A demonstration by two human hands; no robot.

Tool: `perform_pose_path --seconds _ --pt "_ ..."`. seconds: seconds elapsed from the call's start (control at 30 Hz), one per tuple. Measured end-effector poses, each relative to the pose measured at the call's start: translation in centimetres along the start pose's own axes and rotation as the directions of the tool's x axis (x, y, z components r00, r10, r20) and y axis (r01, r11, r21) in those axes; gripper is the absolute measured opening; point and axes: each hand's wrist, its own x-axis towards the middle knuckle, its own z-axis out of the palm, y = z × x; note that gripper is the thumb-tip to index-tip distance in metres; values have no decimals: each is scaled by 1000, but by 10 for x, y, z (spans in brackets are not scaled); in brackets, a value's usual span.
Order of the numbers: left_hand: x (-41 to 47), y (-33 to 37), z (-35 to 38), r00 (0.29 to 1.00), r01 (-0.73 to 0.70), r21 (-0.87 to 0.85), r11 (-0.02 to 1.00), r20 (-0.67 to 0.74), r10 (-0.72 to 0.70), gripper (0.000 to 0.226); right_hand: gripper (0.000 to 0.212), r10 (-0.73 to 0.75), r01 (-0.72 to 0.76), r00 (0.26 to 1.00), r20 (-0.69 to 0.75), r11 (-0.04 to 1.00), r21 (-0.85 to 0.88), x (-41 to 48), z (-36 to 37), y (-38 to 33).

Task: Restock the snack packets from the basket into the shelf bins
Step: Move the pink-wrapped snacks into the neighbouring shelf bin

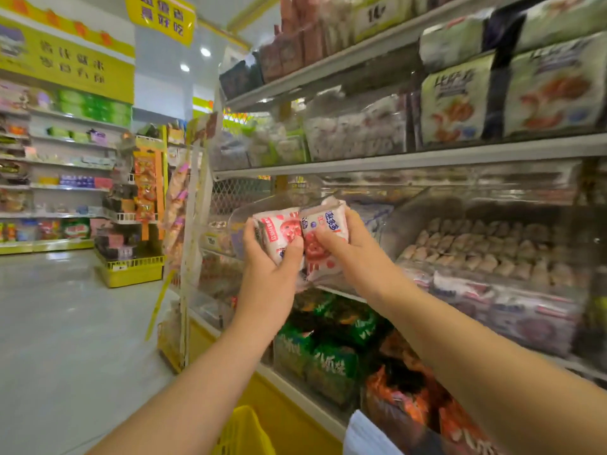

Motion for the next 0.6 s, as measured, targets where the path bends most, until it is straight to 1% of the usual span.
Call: perform_pose_path --seconds 0.07,0.13,0.2,0.23,0.27,0.3,0.33,0.4,0.47,0.5,0.57,0.6 --pt "9 12 15 998 -4 -61 998 63 8 78 38 8 -8 1000 -21 1000 -23 5 -23 -11" --pt "17 21 30 993 13 -109 994 117 -1 79 33 23 -27 999 -39 995 -101 10 -48 -18" --pt "23 28 42 990 18 -137 990 144 2 80 37 39 -56 995 -87 976 -211 18 -75 -22" --pt "27 30 47 988 15 -140 990 157 7 81 40 44 -77 992 -119 952 -295 22 -90 -22" --pt "30 31 52 985 10 -134 991 172 13 81 43 48 -106 987 -153 909 -403 28 -105 -19" --pt "33 31 56 982 4 -129 992 187 20 81 46 48 -139 982 -183 841 -523 34 -121 -15" --pt "36 29 60 979 -2 -124 992 201 27 82 50 55 -179 976 -211 753 -633 40 -136 -9" --pt "44 24 65 974 -9 -125 992 222 37 82 58 91 -274 957 -274 579 -767 54 -163 8" --pt "54 18 70 966 -9 -154 988 253 48 82 59 151 -359 933 -326 435 -826 74 -188 29" --pt "60 15 72 962 -13 -168 986 268 59 82 57 187 -392 920 -345 387 -835 85 -199 37" --pt "74 10 75 953 -32 -180 983 291 84 82 57 248 -394 912 -328 299 -869 108 -215 52" --pt "82 7 76 949 -51 -180 982 297 104 82 58 253 -384 913 -320 269 -883 120 -220 60"
